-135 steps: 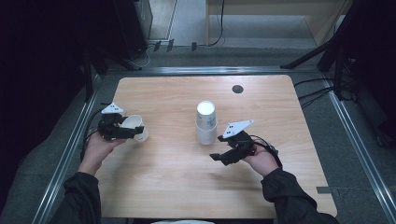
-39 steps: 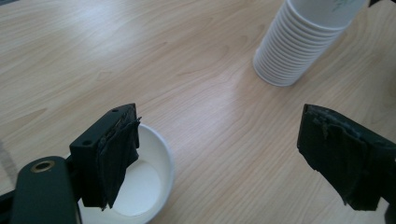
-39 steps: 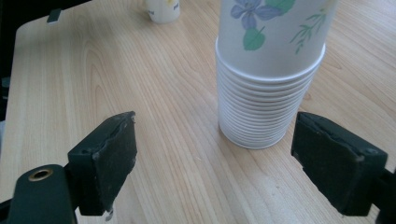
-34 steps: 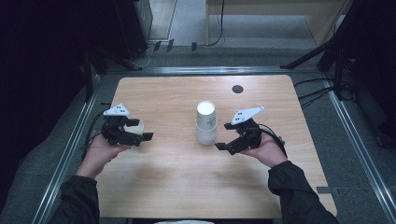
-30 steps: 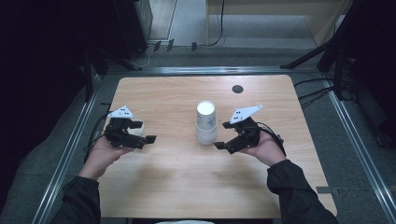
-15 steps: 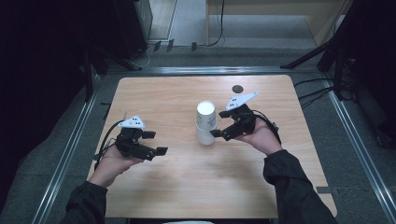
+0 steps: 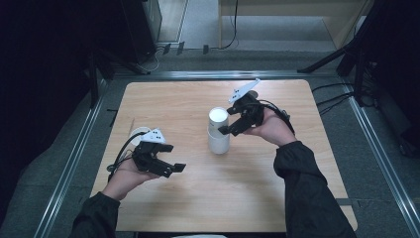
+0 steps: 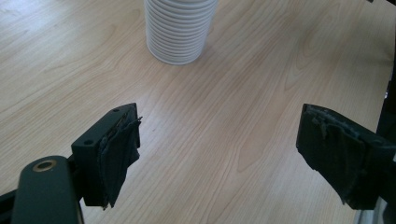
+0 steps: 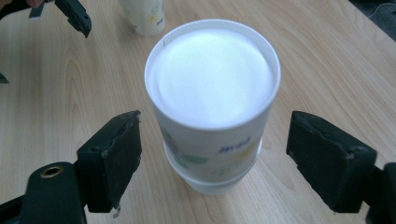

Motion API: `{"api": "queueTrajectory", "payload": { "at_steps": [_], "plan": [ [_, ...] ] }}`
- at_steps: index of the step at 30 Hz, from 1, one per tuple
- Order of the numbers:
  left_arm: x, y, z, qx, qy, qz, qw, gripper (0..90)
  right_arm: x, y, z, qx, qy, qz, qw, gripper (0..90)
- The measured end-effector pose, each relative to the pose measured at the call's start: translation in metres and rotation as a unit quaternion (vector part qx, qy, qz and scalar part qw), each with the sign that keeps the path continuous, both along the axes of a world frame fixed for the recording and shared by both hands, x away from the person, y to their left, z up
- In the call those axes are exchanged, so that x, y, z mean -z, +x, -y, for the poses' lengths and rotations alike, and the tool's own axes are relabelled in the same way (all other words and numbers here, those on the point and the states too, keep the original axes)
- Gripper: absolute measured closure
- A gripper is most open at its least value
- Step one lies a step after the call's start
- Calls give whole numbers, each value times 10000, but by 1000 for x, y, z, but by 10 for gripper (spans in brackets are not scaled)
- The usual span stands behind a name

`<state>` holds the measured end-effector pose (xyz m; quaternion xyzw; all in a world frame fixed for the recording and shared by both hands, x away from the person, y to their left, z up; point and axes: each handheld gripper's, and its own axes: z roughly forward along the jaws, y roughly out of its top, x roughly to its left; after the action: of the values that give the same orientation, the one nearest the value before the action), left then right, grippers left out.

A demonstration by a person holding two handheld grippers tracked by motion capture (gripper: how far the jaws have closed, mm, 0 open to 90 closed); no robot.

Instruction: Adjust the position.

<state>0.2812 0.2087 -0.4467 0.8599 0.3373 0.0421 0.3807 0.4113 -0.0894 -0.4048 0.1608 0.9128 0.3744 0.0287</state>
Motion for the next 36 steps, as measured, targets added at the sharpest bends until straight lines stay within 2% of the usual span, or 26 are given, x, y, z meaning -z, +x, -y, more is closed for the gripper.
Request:
{"api": "queueTrajectory", "payload": {
  "at_steps": [3,7,8,10,13,19,22,26,36],
  "plan": [
    [1,0,0,5,27,-4,10000,137,-2,2,-7,-100,-132,44,9999,202],
    [2,-1,2,78,74,-10,9999,137,-3,4,-24,-254,-478,118,9985,219],
    [2,-1,2,78,74,-10,9999,137,-3,4,-24,-254,-478,118,9985,219],
    [3,-1,4,112,107,-24,9999,137,-3,5,-33,-267,-669,187,9972,225],
    [4,-1,6,164,183,-29,9997,137,-2,5,-37,-250,-733,162,9969,226],
    [5,-1,7,212,213,-85,9995,137,-3,4,-38,-177,-769,153,9968,234],
    [6,-1,7,233,245,-74,9994,137,-7,4,-36,-70,-699,105,9975,288],
    [6,-1,7,248,240,-80,9994,137,-11,4,-34,44,-645,71,9979,313],
    [7,-2,8,302,274,-102,9991,137,-16,3,-31,81,-573,60,9983,329]
  ]
}}
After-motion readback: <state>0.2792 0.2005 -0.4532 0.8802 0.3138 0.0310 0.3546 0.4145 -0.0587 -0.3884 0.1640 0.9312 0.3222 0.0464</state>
